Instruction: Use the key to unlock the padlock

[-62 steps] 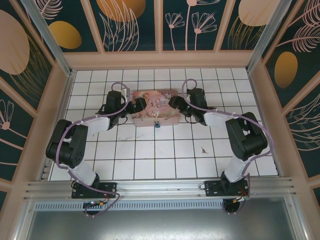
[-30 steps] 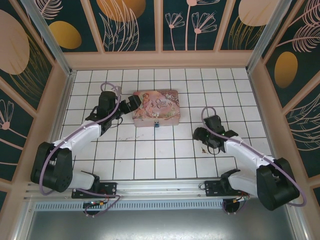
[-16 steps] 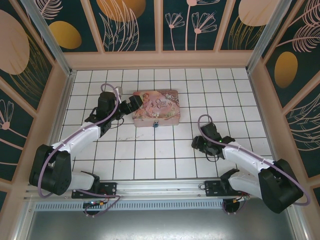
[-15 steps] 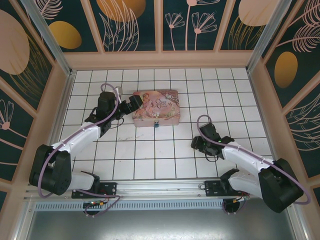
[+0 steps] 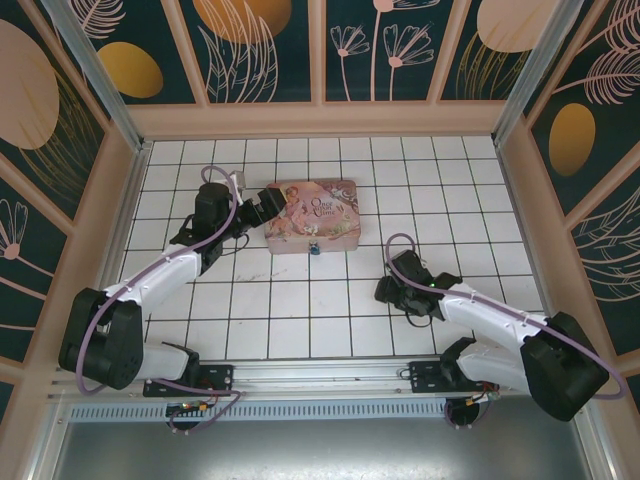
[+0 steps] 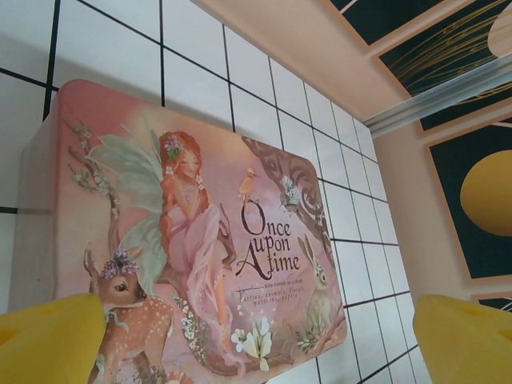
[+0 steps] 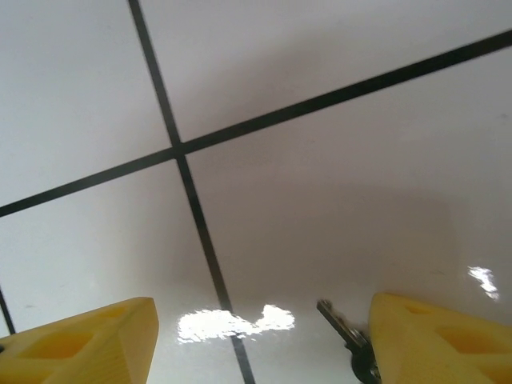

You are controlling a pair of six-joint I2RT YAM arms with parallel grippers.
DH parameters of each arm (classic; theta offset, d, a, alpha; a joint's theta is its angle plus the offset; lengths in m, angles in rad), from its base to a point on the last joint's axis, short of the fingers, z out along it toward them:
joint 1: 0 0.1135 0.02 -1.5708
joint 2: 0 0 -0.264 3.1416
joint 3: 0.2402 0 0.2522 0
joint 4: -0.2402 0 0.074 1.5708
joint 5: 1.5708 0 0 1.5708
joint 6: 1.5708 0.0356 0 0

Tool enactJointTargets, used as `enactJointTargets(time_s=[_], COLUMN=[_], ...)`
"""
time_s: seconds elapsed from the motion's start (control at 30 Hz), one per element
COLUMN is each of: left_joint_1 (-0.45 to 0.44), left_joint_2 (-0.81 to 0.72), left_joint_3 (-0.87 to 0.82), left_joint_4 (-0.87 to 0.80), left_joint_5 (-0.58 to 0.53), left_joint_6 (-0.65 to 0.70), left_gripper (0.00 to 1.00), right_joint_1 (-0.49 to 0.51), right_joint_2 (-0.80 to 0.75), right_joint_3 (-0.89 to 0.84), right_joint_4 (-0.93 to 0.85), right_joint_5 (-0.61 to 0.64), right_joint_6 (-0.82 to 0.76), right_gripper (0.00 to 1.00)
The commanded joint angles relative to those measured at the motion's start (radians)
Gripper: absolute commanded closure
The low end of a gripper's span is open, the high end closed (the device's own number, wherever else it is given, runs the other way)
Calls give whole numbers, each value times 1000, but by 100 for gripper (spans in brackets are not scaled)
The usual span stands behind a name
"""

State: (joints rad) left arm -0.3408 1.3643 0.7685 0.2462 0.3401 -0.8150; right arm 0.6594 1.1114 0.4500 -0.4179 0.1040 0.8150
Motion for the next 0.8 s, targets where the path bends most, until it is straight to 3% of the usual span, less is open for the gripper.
enactJointTargets(time_s=[0.0,0.53,0.63,0.77], left_joint_1=[-7,-7,-7,-7], left_joint_2=[15,13,15,19], left_joint_3=[-19,-29,-32,-34], left_joint_4=[51,58,60,69], left_joint_5=[22,39,39,43], left_joint_6=[-12,-2,-1,-5], left_gripper=[1,2,1,1], right_joint_1=[8,15,41,104], right_joint_2=[-28,73,105,125], right_joint_3=[23,21,36,50], right_joint_4=[-96,-64,-71,-78], right_joint_5=[30,6,10,16], right_joint_6=[20,-56,-52,-11], right_gripper=[28,31,37,57])
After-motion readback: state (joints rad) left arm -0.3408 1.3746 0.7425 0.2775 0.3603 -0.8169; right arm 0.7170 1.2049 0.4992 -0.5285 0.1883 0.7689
